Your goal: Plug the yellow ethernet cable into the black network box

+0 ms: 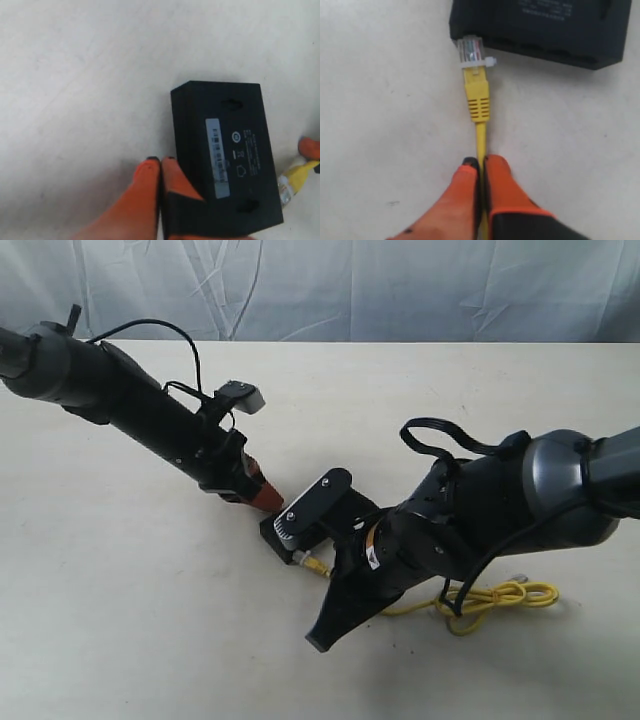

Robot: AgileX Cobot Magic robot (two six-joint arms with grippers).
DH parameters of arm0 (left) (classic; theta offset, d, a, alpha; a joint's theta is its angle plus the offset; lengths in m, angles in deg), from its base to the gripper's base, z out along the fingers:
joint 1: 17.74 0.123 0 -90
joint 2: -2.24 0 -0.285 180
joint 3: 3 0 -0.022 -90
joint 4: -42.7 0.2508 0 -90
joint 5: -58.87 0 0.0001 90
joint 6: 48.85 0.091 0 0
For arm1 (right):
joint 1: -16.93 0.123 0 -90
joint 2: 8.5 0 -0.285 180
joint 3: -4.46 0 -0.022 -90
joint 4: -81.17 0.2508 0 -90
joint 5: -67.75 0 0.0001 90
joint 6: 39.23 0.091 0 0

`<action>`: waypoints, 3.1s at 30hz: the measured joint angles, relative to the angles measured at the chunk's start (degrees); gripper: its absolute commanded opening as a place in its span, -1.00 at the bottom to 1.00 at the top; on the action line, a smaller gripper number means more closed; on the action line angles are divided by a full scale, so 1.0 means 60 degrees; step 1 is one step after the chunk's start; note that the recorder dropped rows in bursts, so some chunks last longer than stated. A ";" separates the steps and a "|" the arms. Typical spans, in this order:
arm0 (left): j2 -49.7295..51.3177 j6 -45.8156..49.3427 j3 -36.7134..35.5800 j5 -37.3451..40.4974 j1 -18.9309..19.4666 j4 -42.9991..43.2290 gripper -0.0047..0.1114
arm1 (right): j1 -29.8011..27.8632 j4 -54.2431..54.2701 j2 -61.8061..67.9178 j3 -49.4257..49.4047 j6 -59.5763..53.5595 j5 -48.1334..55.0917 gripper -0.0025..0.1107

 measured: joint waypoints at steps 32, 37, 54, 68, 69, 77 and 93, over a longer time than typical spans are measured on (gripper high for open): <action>0.0167 -0.1042 0.0000 0.0349 -0.0102 0.0252 -0.92 | 0.0000 -0.0190 0.0164 0.0019 0.3336 -0.0071 -0.97; 0.0167 -0.1048 0.0000 0.0368 -0.0102 0.0252 -0.92 | 0.0000 -0.0190 0.0164 0.0019 0.3394 -0.0009 -0.97; 0.0167 -0.0948 0.0000 0.0334 -0.0102 0.0404 -0.92 | 0.0000 -0.1100 -0.0178 0.0021 0.2549 0.1559 -0.97; 0.0167 -0.0299 0.0000 0.0334 -0.0102 0.0426 -0.92 | 0.0000 -0.3095 -0.0051 0.0010 0.4053 0.0752 -0.97; 0.0167 -0.0277 0.0000 0.0334 -0.0102 0.0426 -0.92 | 0.0000 -0.3183 -0.0051 0.0010 0.4141 0.0752 -0.97; 0.0167 -0.0259 0.0000 0.0334 -0.0102 0.0426 -0.92 | 0.0000 -0.3240 -0.0051 0.0010 0.4252 0.0505 -0.97; 0.0167 -0.0242 0.0000 0.0334 -0.0102 0.0426 -0.92 | 0.0000 -0.2411 -0.0051 0.0010 0.2092 0.0567 -0.97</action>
